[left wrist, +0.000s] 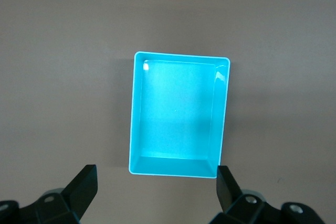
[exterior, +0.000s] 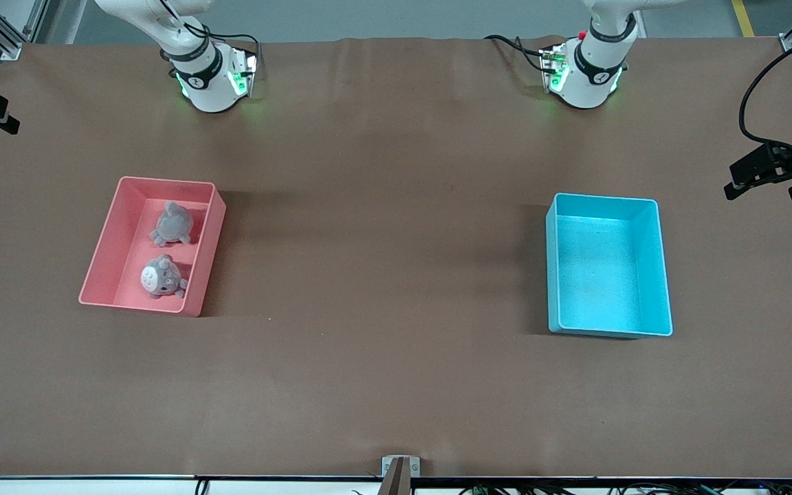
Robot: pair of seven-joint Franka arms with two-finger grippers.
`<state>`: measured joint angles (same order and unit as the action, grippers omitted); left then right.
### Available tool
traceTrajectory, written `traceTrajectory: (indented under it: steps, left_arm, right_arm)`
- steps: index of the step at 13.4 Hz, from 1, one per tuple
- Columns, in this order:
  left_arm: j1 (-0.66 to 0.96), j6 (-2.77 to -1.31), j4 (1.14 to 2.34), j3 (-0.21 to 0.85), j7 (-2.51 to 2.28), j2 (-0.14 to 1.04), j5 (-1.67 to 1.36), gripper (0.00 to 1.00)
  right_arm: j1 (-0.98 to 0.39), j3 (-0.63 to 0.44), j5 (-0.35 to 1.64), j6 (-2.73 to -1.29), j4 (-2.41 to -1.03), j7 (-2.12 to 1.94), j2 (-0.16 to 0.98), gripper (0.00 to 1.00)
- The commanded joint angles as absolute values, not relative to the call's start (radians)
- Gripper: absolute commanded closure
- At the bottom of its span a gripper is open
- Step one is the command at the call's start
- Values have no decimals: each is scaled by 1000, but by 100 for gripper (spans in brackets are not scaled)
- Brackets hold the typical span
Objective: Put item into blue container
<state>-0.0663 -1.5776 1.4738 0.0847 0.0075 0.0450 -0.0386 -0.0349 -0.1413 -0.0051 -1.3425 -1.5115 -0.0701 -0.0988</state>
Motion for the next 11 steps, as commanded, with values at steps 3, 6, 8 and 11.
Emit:
traceTrajectory:
  steps: [3, 6, 8, 11]
  left_arm:
    - [-66, -1562, 1462, 84, 25, 48, -46, 0]
    - [-66, -1562, 1463, 83, 20, 48, -44, 0]
    - [-66, -1562, 1462, 83, 20, 48, -46, 0]
    - [-66, -1562, 1463, 83, 15, 48, -46, 0]
  right_arm:
    - [-46, -141, -25, -1362, -1540, -80, -129, 0]
    - [-63, -140, -25, -1359, -1536, -80, -126, 0]
    - [-63, -141, -25, -1355, -1525, -75, -112, 0]
    - [-54, -144, -6, -1361, -1519, -78, -8, 0]
